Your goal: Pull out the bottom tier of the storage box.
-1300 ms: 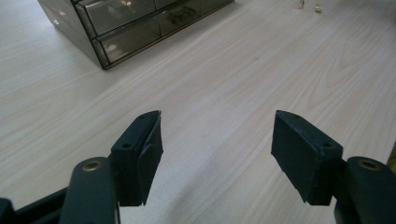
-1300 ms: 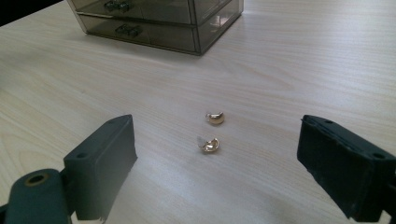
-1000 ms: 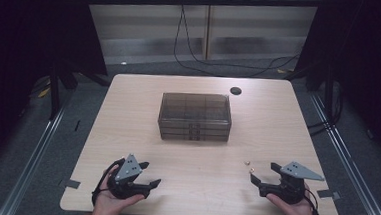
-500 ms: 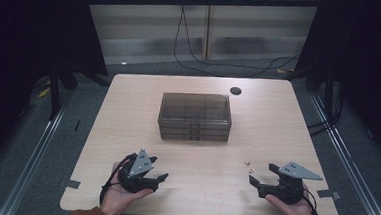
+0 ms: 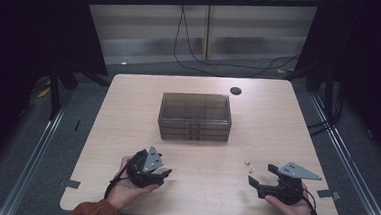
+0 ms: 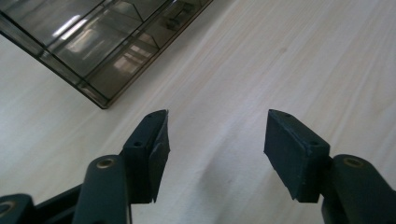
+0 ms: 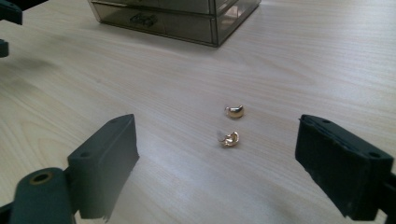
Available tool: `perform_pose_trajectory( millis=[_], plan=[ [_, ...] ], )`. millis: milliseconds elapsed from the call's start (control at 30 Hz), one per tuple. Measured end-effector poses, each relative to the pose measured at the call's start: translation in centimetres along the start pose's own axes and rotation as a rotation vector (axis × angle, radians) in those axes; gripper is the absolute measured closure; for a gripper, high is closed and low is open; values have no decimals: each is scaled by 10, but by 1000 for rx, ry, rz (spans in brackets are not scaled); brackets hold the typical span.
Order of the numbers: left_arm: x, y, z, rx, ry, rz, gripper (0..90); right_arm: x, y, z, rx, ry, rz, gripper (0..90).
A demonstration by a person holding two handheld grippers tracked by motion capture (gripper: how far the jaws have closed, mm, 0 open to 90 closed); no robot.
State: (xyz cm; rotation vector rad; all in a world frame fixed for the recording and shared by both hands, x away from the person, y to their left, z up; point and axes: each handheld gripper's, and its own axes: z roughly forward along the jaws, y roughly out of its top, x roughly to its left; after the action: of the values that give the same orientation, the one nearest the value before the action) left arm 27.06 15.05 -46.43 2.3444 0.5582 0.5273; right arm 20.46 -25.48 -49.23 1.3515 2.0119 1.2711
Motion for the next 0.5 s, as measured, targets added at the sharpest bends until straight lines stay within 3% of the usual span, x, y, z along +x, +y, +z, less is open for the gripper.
perform_pose_trajectory(
  millis=[333, 500],
  plan=[
    [4, 11, 6, 5, 42, 25, 437, 1, 0, 0, 4, 3, 8, 133],
    [5, 12, 13, 23, 59, 73, 461, 2, 0, 1, 13, 8, 11, 135]
  ],
)
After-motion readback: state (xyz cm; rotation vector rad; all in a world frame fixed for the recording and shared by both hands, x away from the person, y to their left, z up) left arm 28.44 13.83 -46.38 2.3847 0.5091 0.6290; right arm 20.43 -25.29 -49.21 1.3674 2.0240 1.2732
